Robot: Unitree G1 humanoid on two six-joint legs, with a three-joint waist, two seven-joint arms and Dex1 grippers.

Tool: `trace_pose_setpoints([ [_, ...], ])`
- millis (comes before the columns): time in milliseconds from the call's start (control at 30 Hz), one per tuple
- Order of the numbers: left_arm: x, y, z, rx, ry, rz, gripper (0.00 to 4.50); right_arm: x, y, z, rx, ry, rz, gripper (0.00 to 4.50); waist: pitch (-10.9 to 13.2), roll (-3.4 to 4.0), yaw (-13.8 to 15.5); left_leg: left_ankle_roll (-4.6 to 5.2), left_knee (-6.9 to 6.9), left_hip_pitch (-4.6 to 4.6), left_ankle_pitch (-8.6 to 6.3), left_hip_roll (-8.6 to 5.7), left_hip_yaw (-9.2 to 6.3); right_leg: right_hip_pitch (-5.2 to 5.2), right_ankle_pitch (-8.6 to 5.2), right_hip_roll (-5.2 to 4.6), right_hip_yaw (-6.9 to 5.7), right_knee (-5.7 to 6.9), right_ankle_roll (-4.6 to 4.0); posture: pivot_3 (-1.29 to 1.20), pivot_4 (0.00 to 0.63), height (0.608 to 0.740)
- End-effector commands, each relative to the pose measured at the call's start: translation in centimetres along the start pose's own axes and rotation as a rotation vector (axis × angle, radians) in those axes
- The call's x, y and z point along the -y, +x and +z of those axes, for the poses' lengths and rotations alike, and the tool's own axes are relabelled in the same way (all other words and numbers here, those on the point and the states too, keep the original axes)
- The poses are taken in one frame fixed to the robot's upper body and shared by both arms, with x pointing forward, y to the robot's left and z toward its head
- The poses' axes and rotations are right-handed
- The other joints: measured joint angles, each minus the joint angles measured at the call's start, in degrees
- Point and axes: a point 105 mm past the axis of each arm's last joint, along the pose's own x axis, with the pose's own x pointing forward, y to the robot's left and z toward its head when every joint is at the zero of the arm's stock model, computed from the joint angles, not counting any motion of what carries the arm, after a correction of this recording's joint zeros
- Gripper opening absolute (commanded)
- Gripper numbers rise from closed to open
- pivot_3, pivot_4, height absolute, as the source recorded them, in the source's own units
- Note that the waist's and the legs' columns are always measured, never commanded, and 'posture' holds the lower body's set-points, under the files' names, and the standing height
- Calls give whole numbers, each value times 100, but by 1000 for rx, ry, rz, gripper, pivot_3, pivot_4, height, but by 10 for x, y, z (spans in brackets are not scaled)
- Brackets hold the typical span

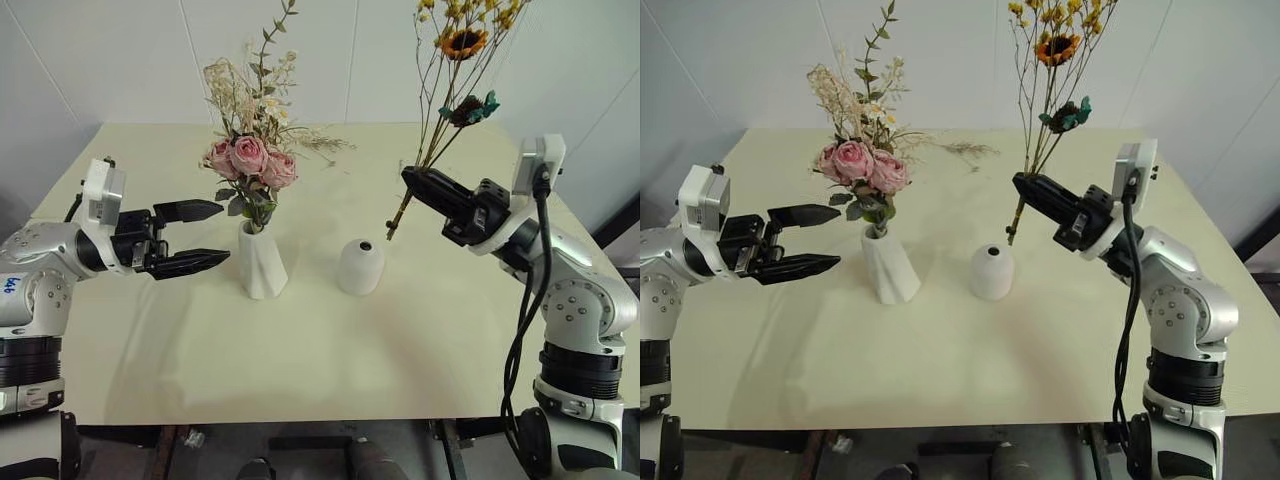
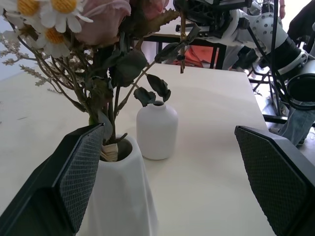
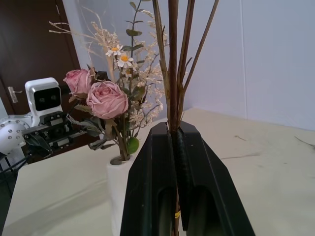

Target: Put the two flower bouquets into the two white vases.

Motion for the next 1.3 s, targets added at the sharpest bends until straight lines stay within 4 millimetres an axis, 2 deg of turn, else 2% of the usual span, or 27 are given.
trace_pose_setpoints([
  [33,0,3,9,13,49,-3,4500,-1,7,1,29,-36,13,59,0,0,-1,0,0,0,0,0,0,0,0,0,0,0,0,0,150,740],
  [467,1,10,10,50,50,9,4500,29,11,-20,19,-58,-18,59,0,-1,-10,0,-1,0,0,0,-1,-1,0,-1,0,-1,0,0,150,740],
  [600,2,11,10,55,50,13,4500,30,16,-29,16,-53,-8,59,0,0,-14,0,-2,0,0,0,-1,-2,0,-1,-1,-1,0,0,150,740],
  [833,2,12,11,61,51,20,4500,29,24,-32,27,-44,10,59,0,0,-12,-1,0,0,0,0,-2,-2,0,-1,-1,3,0,0,150,740],
  [1300,2,13,13,70,55,31,4500,34,11,-51,-52,-57,-9,59,-1,-1,-11,-1,0,1,0,0,-3,-1,0,-1,-2,2,0,0,150,740],
])
